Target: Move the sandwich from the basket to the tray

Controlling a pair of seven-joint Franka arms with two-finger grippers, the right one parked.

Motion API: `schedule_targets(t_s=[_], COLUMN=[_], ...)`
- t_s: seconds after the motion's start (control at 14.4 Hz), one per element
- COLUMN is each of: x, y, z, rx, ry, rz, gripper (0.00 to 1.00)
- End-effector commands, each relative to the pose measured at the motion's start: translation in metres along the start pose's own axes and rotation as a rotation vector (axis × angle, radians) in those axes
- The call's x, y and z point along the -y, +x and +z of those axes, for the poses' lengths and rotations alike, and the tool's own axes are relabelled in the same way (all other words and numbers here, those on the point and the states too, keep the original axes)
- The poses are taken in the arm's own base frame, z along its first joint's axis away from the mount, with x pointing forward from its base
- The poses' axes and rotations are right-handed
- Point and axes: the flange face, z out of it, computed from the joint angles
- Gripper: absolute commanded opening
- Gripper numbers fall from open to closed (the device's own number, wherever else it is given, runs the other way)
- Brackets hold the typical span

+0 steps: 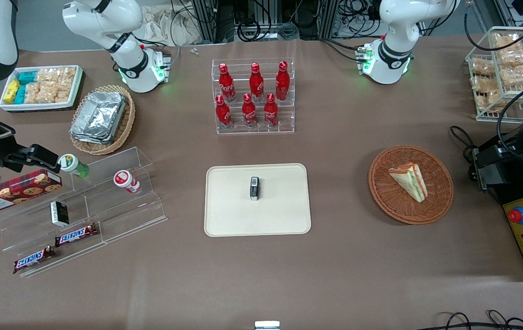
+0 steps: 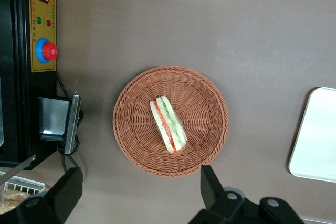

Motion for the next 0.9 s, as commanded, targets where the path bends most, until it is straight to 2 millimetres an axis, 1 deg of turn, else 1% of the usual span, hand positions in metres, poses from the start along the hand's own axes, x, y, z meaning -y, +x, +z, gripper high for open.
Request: schedule_targets(t_s=[0.0, 0.07, 0.21, 0.28, 0.42, 0.49, 0.55, 0.69, 0.76, 0.83], x=[-0.003, -0.005, -0.005, -0.006, -0.008, -0.009, -0.01, -0.011, -0.018, -0.018], y=[0.0, -0.001, -0.004, -0.007, -0.016, -0.023, -0.035, -0.062, -0.074, -0.081], z=[-0.007, -0.007, -0.005, 0.003, 0.025, 0.039, 0.058, 0.111, 0.131, 0.15], rx=[-0.009, -0.009, 0.012, 0.038, 0.062, 0.052, 0.027, -0.008, -0.029, -0.047], ry=[0.013, 0.013, 0.004, 0.011, 0.028, 0.032, 0.032, 0.03, 0.025, 0.016], rz=[-0.012, -0.012, -0.067, -0.115, -0.293, -0.342, -0.377, -0.493, -0.497, -0.499], gripper=[1.0, 1.0, 1.0, 1.0, 1.0, 1.0, 1.0, 0.99, 0.99, 0.99])
